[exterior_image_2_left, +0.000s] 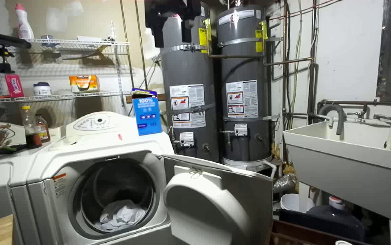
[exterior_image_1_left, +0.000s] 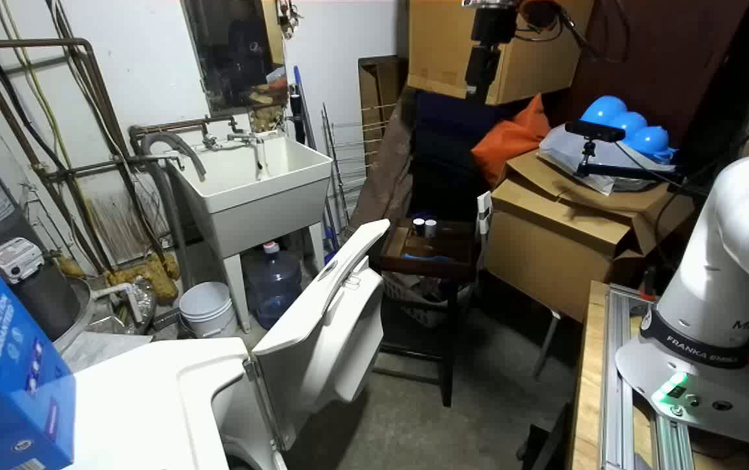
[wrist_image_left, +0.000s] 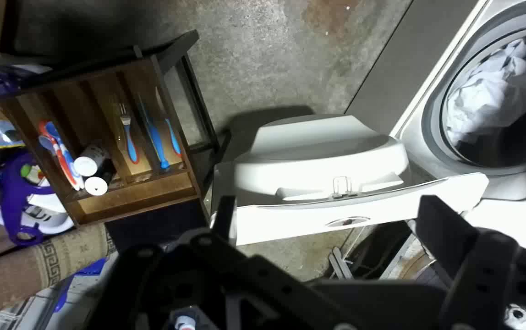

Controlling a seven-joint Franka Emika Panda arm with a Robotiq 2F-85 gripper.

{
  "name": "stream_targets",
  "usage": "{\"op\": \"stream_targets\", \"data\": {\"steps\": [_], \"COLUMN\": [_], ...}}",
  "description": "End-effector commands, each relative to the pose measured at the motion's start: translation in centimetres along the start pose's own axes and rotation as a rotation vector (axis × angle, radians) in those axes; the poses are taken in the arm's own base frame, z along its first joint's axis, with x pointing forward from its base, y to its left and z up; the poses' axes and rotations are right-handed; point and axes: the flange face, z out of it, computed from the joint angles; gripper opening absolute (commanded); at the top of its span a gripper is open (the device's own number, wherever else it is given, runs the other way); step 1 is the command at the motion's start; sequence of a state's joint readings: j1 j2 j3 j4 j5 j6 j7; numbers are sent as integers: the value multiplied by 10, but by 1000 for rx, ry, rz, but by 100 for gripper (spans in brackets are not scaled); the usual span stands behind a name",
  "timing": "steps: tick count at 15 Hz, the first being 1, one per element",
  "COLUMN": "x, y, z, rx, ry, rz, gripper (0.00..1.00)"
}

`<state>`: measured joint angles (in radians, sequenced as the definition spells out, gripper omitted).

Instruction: Pick up the blue spoon from the table and put it on top of the washing machine on the right.

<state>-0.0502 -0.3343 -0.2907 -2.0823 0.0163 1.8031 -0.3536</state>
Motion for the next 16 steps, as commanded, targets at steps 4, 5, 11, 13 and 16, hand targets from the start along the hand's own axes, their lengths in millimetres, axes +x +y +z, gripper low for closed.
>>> {"op": "stream_targets", "data": {"steps": [4, 5, 11, 13, 16], "x": [0, 0, 8, 11, 26], "y": [0, 0, 9, 17, 37], "z": [0, 0, 77, 113, 177], "rx": [0, 0, 5, -25, -117], "ry": [-1, -1, -48, -86, -151], "rz": [0, 0, -69, -123, -94], "gripper": [100, 100, 100, 100, 100]}}
